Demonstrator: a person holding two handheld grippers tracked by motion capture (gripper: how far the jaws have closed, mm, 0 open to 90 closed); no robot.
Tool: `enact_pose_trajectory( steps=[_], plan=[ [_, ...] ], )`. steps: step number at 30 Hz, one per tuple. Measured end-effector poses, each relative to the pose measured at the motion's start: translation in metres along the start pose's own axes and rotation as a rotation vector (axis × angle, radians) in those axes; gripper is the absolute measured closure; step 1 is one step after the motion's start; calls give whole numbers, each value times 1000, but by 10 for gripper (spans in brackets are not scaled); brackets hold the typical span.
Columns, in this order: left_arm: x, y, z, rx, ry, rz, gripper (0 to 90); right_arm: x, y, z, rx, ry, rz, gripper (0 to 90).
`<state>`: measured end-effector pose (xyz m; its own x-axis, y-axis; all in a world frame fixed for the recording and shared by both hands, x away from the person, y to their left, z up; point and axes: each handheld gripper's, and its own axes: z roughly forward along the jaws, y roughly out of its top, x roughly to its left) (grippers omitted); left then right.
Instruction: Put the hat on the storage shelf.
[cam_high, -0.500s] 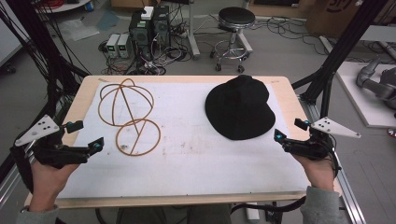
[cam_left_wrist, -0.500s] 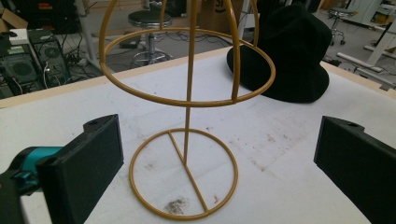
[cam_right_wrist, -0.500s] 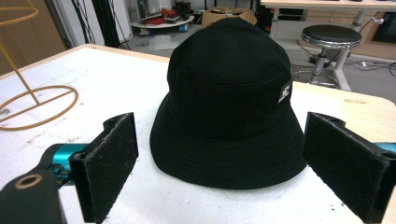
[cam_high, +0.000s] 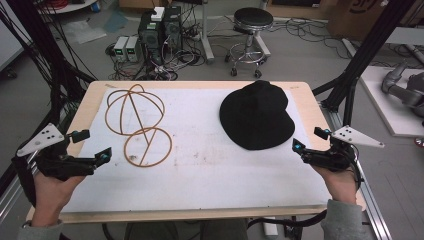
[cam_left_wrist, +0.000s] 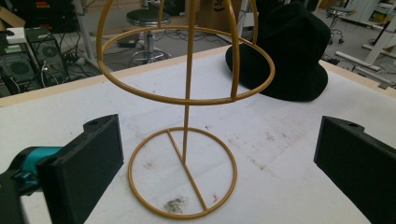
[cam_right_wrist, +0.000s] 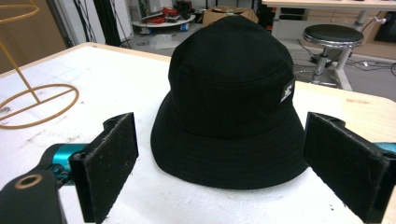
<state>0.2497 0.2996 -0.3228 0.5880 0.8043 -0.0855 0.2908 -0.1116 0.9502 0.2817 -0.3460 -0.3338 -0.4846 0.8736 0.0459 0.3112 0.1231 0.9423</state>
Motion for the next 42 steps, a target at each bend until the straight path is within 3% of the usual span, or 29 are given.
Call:
enact_pose_trajectory(
  steps=[15,27,29,31,32,33,42],
  plan=[
    [4,-2,1,5,3,-6,17,-6,10,5,14,26,-9,107],
    [2,-1,1,3,-21,8,17,-21,39,21,50,59,-45,107],
    [1,-1,1,8,-32,17,17,-23,42,24,59,63,-38,107],
    [0,0,1,9,-35,23,17,-26,45,27,56,110,-6,107],
    [-1,1,1,12,-32,27,17,-26,45,27,56,110,-6,107],
    [-2,2,1,9,-37,31,17,-26,49,29,72,128,-11,107],
    [-5,4,1,7,-38,32,17,-29,74,34,108,140,-76,107]
  ],
)
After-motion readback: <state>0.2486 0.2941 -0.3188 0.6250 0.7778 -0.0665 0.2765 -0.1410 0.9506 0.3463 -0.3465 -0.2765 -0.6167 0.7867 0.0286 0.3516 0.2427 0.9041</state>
